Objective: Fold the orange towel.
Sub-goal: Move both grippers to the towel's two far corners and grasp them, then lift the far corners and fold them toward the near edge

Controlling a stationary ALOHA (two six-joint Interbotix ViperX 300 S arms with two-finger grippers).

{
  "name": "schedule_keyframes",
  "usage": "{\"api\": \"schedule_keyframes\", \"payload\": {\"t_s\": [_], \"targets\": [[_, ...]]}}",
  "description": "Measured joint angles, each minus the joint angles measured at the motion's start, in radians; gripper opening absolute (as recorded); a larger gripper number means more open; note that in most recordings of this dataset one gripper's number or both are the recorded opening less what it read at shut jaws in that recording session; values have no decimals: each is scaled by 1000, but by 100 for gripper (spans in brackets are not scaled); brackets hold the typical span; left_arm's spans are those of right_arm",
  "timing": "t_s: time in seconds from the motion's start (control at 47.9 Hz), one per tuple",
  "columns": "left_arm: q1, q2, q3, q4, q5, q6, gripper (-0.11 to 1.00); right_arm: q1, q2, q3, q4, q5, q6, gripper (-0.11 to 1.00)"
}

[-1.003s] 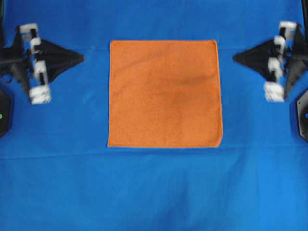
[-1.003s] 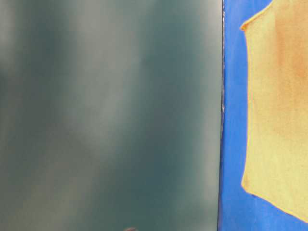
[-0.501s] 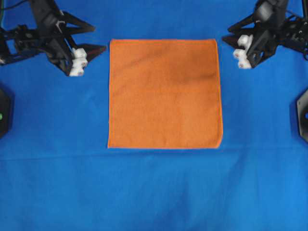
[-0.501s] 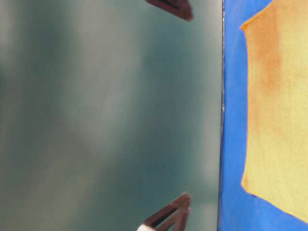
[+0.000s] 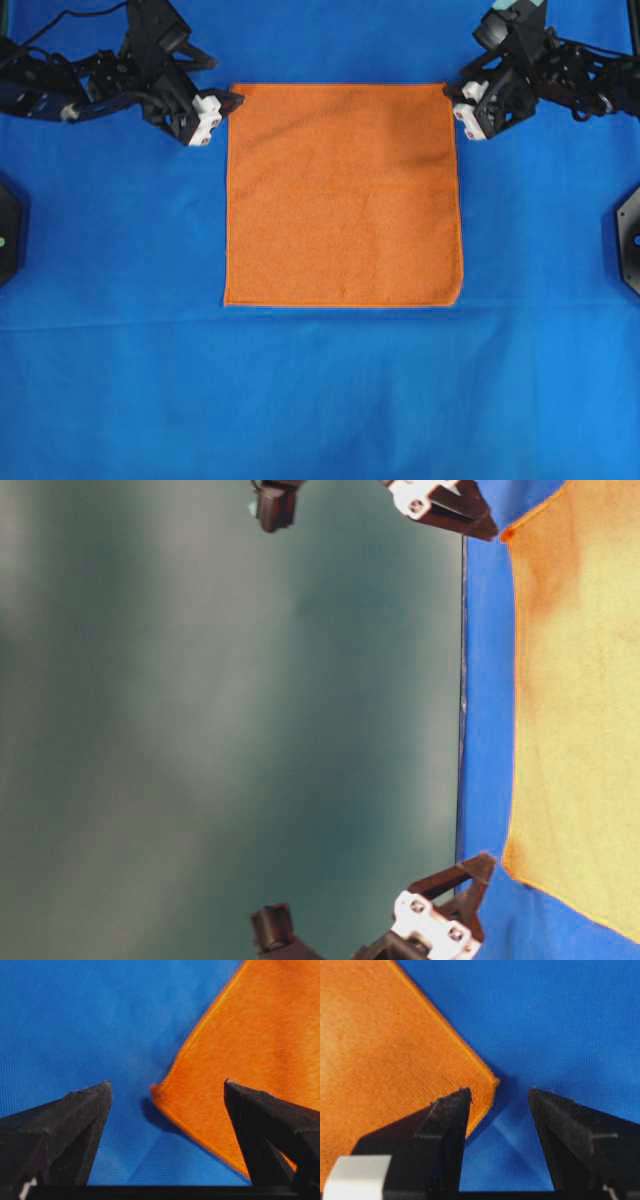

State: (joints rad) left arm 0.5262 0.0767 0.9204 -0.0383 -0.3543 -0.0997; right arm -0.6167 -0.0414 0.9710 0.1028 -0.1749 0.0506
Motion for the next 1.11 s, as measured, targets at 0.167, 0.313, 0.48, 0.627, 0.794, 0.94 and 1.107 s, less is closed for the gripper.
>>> {"api": "schedule_keyframes", "payload": {"t_s": [0.167, 0.313, 0.48, 0.627, 0.794, 0.94, 1.107], "targets": [[0, 69, -11, 0, -31, 0, 85, -3, 57, -5, 3, -38, 0, 55], [3, 120, -31, 2, -49, 3, 80, -9, 98, -5, 17, -74, -2, 54], [11, 130, -43, 0, -48, 5, 50, -11, 109, -8, 20, -89, 2, 34], [11, 132, -41, 0, -41, 11, 13, -11, 110, -8, 20, -83, 2, 2], [5, 129, -44, 6, -23, 12, 2, -11, 109, -8, 20, -80, 0, 2], [0, 118, -38, 6, -15, 14, 2, -11, 110, -9, 21, -80, 0, 2], [-6, 89, -37, 8, 5, 35, 2, -11, 106, -8, 25, -78, 3, 2]]}}
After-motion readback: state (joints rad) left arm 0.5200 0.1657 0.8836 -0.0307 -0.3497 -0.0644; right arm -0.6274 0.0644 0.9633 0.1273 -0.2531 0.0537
